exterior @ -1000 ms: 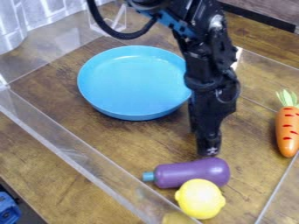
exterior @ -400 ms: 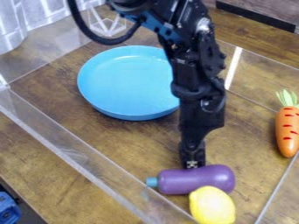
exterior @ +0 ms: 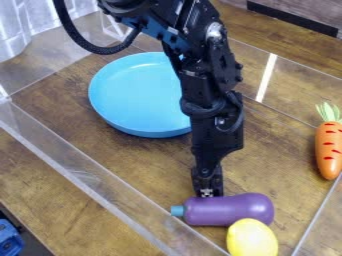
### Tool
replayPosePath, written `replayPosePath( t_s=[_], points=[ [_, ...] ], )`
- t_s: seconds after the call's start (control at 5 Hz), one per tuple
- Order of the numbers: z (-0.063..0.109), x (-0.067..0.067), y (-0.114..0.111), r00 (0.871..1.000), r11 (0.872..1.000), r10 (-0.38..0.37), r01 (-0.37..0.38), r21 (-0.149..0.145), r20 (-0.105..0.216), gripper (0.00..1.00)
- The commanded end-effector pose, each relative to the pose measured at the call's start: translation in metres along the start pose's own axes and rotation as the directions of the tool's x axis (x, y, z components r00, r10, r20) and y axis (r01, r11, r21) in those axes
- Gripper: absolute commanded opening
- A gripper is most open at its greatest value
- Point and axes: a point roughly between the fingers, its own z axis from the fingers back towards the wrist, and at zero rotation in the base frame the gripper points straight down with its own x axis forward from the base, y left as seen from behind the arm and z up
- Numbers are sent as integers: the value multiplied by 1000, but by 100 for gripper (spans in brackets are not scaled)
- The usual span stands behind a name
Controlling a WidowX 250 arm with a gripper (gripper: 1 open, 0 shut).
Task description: Remove the purple eggplant from the blue tray and put it on the table
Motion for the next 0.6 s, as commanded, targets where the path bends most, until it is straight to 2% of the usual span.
replayPosePath(
  t_s=[0.0,0.4],
  points=[
    [7,17,-1,999,1000,-25,25,12,35,0],
    [5,5,-9,999,1000,-20,20,-1,43,0]
  ],
)
